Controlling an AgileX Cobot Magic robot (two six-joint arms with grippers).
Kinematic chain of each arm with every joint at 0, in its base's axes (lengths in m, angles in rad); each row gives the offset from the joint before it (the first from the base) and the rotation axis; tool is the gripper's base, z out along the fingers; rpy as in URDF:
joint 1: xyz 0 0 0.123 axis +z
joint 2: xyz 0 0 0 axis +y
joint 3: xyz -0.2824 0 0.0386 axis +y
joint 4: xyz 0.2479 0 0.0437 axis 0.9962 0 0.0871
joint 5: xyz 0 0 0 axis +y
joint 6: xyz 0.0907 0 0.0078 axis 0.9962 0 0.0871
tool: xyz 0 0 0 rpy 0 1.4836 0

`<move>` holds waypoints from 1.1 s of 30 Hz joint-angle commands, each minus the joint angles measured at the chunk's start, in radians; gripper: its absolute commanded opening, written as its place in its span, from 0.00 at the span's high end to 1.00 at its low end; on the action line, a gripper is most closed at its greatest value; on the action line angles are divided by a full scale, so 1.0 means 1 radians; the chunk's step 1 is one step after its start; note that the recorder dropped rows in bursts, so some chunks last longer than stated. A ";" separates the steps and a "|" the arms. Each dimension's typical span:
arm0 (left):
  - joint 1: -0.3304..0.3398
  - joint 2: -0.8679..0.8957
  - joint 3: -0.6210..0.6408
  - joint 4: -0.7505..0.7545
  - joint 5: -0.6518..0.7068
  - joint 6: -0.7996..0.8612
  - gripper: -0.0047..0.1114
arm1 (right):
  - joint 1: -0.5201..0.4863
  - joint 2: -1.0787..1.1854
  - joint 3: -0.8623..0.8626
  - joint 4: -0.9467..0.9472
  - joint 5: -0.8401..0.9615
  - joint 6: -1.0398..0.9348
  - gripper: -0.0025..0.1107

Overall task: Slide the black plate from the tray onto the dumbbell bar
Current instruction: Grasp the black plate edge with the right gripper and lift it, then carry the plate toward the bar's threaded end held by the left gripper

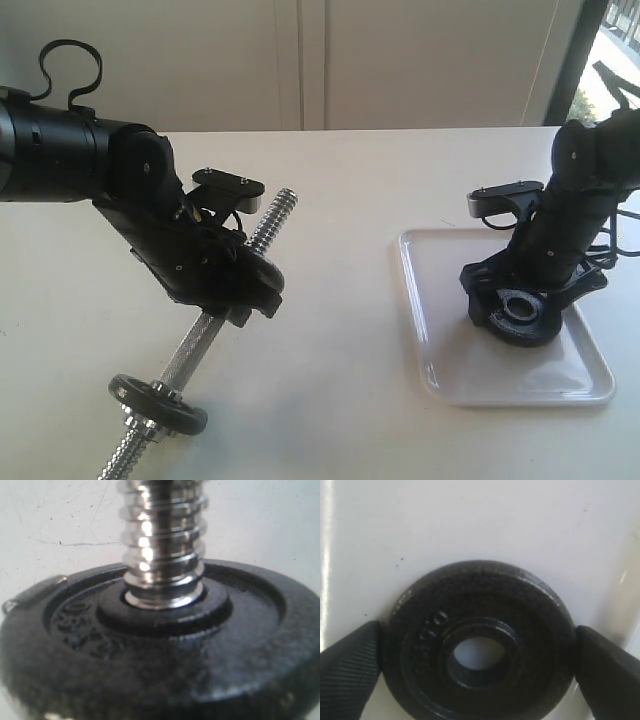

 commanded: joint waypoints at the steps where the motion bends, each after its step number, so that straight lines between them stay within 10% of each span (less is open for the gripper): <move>1: -0.004 -0.051 -0.020 -0.016 0.002 0.001 0.96 | 0.000 -0.018 -0.041 -0.004 0.085 0.001 0.98; 33: -0.064 -0.051 -0.020 -0.050 0.004 0.101 0.96 | 0.000 -0.145 -0.052 1.050 0.071 -0.521 0.98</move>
